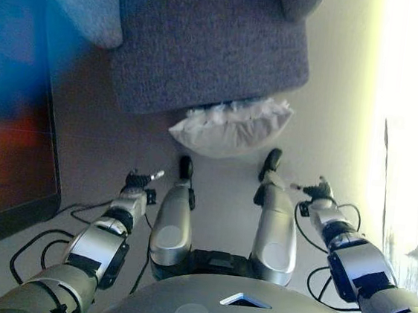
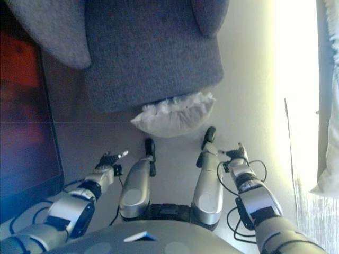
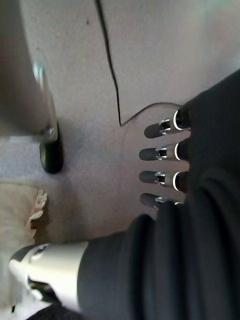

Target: Pick up the cushion and take it to the sofa

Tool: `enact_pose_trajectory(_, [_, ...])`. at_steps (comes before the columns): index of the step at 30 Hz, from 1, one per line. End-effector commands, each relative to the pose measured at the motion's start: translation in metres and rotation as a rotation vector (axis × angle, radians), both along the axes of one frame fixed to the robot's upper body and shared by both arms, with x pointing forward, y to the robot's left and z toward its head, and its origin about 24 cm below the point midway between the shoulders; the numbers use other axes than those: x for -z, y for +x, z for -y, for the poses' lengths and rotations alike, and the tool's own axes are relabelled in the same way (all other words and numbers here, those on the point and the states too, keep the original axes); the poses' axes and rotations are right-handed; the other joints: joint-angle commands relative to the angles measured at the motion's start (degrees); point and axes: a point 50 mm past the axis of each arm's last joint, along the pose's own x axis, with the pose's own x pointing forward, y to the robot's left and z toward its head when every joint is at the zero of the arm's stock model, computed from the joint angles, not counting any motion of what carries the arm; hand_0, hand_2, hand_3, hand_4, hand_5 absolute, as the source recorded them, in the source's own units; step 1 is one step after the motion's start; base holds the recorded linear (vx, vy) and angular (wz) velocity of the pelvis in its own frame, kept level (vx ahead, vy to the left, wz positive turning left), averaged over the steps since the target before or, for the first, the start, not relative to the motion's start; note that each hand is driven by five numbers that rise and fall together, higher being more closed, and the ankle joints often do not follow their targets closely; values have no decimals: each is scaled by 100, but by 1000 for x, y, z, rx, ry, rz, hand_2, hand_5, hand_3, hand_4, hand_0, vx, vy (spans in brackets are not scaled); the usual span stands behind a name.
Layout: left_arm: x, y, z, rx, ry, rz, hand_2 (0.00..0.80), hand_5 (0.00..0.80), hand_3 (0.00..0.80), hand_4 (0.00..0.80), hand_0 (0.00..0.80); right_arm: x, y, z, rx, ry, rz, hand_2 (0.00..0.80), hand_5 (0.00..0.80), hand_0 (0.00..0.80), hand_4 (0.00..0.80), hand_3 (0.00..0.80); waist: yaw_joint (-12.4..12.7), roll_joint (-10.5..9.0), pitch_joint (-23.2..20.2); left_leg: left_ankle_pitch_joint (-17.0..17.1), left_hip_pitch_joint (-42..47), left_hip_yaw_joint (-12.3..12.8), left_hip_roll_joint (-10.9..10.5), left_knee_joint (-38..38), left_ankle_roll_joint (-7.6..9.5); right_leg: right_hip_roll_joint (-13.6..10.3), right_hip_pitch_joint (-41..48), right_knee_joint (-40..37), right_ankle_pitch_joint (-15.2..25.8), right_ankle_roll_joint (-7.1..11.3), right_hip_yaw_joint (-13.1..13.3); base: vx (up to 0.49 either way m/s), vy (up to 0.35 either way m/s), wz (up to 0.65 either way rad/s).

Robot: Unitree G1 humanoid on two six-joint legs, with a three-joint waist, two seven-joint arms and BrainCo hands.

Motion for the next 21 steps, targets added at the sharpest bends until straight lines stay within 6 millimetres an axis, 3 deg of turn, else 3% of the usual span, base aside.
enact_pose_trajectory(1, [-7,3,-7,-85,23,83,0,0,0,0,0,-12,2,5,-30,-117,124,0,0,0,0,0,-90,151,181,657,-957,-19,-36,-276,135,-207,-101,182,-488,527,194,-38,34,3])
enact_pose_trajectory(4, [-23,18,-1,-78,38,234,0,0,0,0,0,-31,16,-6,-82,-183,232,0,0,0,0,0,-89,134,181,744,-1677,-6,-108,-296,171,-155,-741,147,-397,551,230,-15,21,9])
enact_pose_trajectory(9, [-71,51,13,-53,77,545,0,0,0,0,0,-68,39,-16,-106,-267,411,0,0,0,0,0,-73,63,181,814,-2893,-169,-81,95,207,-111,-1870,513,-408,569,385,0,-54,12])
enact_pose_trajectory(17, [-138,78,15,-62,140,881,0,0,0,0,0,-138,62,-4,-160,-486,680,0,0,0,0,0,-127,-65,181,573,-4491,-492,52,1158,169,-100,-3386,1477,-583,483,661,9,-58,14])
enact_pose_trajectory(21, [-169,85,6,-98,179,1022,0,0,0,0,0,-170,63,11,-84,-535,853,0,0,0,0,0,-147,-132,181,394,-5302,-678,106,1795,215,-80,-4176,2151,-705,419,801,4,-69,-12])
